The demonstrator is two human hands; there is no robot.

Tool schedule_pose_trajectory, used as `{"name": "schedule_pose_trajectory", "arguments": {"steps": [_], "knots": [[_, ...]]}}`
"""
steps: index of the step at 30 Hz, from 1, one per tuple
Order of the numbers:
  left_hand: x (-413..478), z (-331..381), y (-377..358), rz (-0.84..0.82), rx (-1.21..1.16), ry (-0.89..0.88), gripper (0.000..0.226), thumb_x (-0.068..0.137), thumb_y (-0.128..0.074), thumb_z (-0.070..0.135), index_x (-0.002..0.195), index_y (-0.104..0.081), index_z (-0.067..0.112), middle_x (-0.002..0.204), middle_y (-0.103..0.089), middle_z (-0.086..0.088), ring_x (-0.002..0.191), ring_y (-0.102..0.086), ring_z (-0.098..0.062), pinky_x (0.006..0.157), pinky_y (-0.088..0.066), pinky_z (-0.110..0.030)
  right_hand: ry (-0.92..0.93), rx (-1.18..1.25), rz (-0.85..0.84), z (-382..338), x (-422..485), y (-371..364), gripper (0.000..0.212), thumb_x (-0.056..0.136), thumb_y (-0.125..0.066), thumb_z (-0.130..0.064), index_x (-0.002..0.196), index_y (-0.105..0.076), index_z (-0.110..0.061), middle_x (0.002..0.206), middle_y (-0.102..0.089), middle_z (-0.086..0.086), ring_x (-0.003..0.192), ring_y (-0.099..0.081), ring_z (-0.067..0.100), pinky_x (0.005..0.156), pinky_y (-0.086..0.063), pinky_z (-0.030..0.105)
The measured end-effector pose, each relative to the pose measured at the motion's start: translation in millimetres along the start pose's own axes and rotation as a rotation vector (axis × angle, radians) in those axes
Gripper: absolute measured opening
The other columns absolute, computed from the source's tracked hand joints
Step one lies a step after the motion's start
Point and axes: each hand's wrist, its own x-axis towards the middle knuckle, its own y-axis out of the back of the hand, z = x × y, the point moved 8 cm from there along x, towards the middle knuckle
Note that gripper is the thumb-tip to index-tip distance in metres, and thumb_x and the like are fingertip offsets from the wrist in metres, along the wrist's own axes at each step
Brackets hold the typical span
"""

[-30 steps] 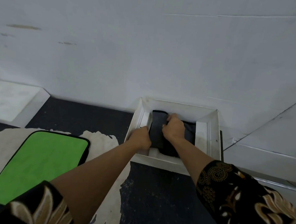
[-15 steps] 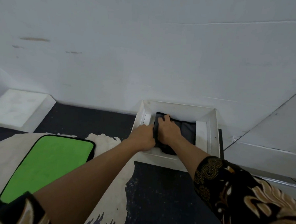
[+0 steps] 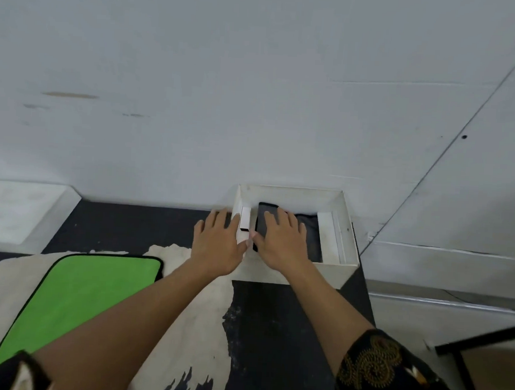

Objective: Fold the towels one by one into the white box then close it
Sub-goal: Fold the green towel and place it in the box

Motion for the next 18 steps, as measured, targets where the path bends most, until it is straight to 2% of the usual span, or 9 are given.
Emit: {"name": "schedule_pose_trajectory", "arguments": {"steps": [7,14,18], "knots": [[-69.3,-78.2,-8.8,-0.019,-0.087,-0.017,0.073,0.096,-0.031,0.06,0.155,-0.011,0.024,0.163,-0.005,-0.011,0.149,-0.006,-0.031,0.117,-0.014,-0.051,-0.094,0.027,0.168,-71.5,-82.6,-12.3,0.068,0.096,-0.042,-0.058,0.151,-0.027,-0.021,0.163,-0.009,0.009,0.15,-0.001,0.029,0.12,-0.007,0.052],[-152.0,-207.7,-42.5,-0.101,-0.092,0.097,0.074,0.096,-0.036,0.058,0.156,-0.006,0.025,0.163,0.0,-0.009,0.15,-0.003,-0.031,0.118,-0.012,-0.052,-0.125,0.107,0.117,-174.6,-139.2,-101.2,0.068,0.094,-0.051,-0.052,0.15,-0.029,-0.022,0.163,-0.011,0.007,0.15,-0.006,0.028,0.119,-0.012,0.051],[-191.0,-277.8,-66.9,-0.163,-0.088,0.189,0.076,0.096,-0.04,0.055,0.156,-0.005,0.024,0.163,0.0,-0.011,0.15,-0.003,-0.031,0.118,-0.014,-0.052,-0.079,0.13,0.029,-229.3,-153.1,-142.3,0.068,0.095,-0.052,-0.049,0.151,-0.026,-0.021,0.163,-0.011,0.007,0.149,-0.007,0.027,0.12,-0.014,0.049]]}}
